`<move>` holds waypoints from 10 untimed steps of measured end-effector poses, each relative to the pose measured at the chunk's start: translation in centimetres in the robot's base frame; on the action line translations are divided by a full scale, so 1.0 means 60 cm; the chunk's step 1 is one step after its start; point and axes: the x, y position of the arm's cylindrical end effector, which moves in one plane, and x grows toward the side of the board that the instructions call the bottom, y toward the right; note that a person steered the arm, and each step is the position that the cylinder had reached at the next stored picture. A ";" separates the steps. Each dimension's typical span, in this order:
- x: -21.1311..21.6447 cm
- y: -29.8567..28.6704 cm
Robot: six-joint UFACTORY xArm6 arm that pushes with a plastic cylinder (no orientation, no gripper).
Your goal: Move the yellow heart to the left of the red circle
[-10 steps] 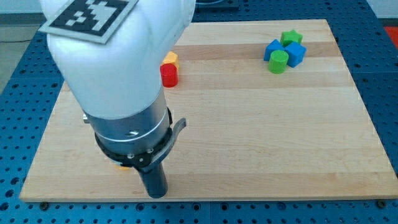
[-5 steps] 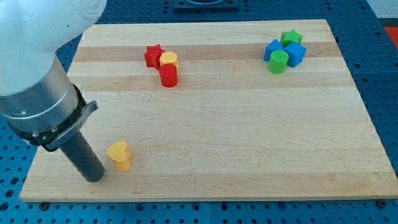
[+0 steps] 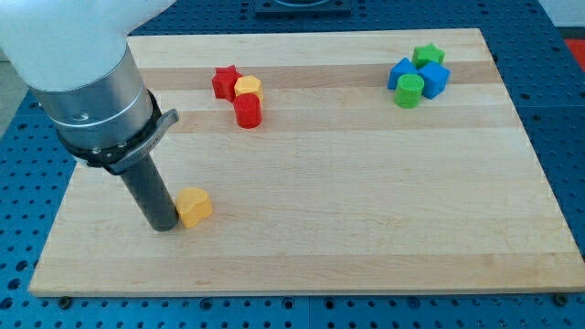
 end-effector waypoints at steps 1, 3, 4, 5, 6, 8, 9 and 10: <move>0.032 0.006; 0.003 0.079; -0.076 0.060; -0.161 0.037; -0.242 0.030; -0.289 -0.071; -0.330 -0.090; -0.331 -0.045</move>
